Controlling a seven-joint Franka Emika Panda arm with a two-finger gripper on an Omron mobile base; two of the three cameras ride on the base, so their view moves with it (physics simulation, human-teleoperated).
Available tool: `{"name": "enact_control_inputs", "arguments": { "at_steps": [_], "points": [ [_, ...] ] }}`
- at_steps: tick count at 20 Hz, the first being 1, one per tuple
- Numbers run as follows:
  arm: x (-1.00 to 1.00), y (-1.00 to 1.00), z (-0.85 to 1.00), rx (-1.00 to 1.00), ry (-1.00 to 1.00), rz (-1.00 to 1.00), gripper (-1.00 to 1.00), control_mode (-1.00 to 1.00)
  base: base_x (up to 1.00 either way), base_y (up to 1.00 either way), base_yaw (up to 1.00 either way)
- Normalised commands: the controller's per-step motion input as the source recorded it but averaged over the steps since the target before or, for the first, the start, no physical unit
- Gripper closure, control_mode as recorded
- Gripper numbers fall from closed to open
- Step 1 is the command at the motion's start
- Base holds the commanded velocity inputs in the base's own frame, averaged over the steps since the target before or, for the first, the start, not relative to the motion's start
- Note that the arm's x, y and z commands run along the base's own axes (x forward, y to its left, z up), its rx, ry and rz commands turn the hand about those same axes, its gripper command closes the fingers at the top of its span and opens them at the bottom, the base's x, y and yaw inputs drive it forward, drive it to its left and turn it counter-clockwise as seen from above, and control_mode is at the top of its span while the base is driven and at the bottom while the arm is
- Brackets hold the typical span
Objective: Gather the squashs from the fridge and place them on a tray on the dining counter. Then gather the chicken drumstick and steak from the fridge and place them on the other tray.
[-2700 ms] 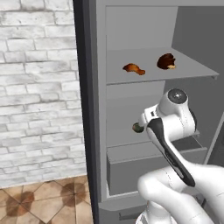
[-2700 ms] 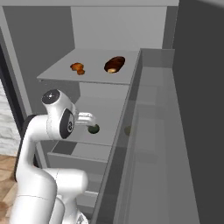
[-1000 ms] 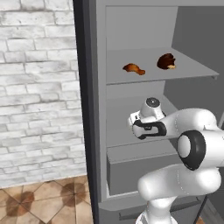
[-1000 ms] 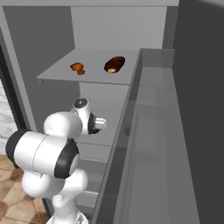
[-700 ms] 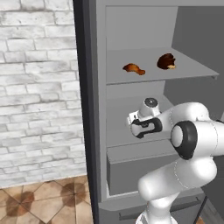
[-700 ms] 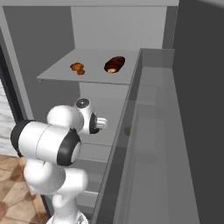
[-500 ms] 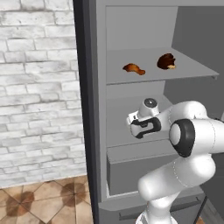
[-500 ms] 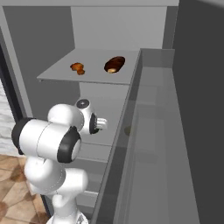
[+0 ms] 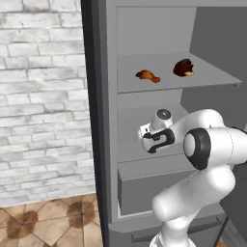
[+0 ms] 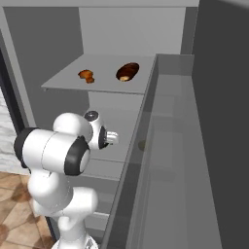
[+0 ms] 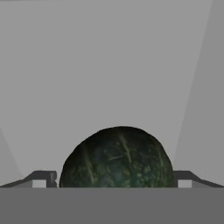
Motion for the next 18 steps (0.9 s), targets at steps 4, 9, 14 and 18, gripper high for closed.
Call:
{"name": "enact_control_inputs", "arguments": {
  "at_steps": [4, 9, 14, 18],
  "points": [
    [-0.02, 0.00, -0.14, 0.00, 0.00, 0.00, -1.00, -1.00, 0.00, 0.00, 0.00],
    [-0.06, 0.00, -0.16, 0.00, 0.00, 0.00, -1.00, -1.00, 0.00, 0.00, 0.00],
    [-0.19, 0.02, -0.18, 0.00, 0.00, 0.00, 1.00, -1.00, 0.00, 0.00, 0.00],
    [-0.35, 0.00, -0.09, 0.00, -0.02, 0.00, 1.00, -1.00, 0.00, 0.00, 0.00]
  ]
}}
